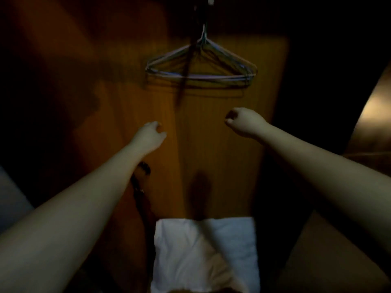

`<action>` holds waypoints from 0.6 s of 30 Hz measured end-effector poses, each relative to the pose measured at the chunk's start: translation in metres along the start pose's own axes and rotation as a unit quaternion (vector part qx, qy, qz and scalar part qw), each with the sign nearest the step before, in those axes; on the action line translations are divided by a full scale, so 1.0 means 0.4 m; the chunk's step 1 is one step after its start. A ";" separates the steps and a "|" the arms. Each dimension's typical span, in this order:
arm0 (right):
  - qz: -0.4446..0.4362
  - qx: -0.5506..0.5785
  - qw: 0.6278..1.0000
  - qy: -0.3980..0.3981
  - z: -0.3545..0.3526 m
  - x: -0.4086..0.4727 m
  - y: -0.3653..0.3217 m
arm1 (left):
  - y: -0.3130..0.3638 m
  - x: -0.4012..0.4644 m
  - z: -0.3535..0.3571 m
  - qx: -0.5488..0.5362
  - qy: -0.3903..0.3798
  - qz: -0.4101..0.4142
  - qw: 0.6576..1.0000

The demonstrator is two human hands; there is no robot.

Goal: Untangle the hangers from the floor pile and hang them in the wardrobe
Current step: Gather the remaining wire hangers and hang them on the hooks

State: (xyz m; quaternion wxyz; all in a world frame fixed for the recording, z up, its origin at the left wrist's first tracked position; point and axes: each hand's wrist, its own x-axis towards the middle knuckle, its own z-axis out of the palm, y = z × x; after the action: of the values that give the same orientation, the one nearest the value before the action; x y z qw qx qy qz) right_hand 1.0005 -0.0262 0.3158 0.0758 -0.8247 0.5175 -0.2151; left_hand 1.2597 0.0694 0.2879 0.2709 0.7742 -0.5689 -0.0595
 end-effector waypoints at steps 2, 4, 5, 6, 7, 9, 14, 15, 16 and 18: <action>0.002 -0.007 0.999 -0.048 0.055 -0.103 0.007 | 0.000 -0.087 0.044 0.002 -0.059 0.010 0.998; 0.011 -0.022 0.994 -0.104 0.106 -0.207 0.030 | 0.001 -0.168 0.102 -0.007 -0.104 0.017 0.994; 0.021 -0.024 0.991 -0.131 0.132 -0.261 0.048 | 0.002 -0.206 0.137 -0.011 -0.120 0.019 0.993; 0.033 -0.020 0.988 -0.151 0.155 -0.318 0.068 | 0.004 -0.242 0.175 -0.012 -0.135 0.020 0.991; 0.045 -0.014 0.985 -0.167 0.177 -0.374 0.091 | 0.007 -0.276 0.216 -0.010 -0.150 0.022 0.988; 0.067 0.006 0.980 -0.188 0.220 -0.485 0.153 | 0.016 -0.337 0.301 -0.004 -0.180 0.027 0.983; 0.150 0.058 0.961 -0.225 0.295 -0.730 0.366 | 0.122 -0.475 0.508 -0.006 -0.229 0.075 0.971; 0.170 0.065 0.956 -0.230 0.297 -0.781 0.418 | 0.164 -0.508 0.549 -0.004 -0.245 0.090 0.965; 0.190 0.066 0.951 -0.233 0.293 -0.831 0.473 | 0.209 -0.537 0.590 -0.001 -0.264 0.106 0.959; 0.229 0.058 0.940 -0.246 0.273 -0.928 0.590 | 0.307 -0.590 0.678 0.008 -0.303 0.134 0.943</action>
State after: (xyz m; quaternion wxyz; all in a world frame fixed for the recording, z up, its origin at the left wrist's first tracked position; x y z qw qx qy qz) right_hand 0.7160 0.1853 0.0333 0.2956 -0.7055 0.6440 -0.0123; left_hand 0.9654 0.1640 0.0671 0.0852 0.6380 -0.7233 -0.2500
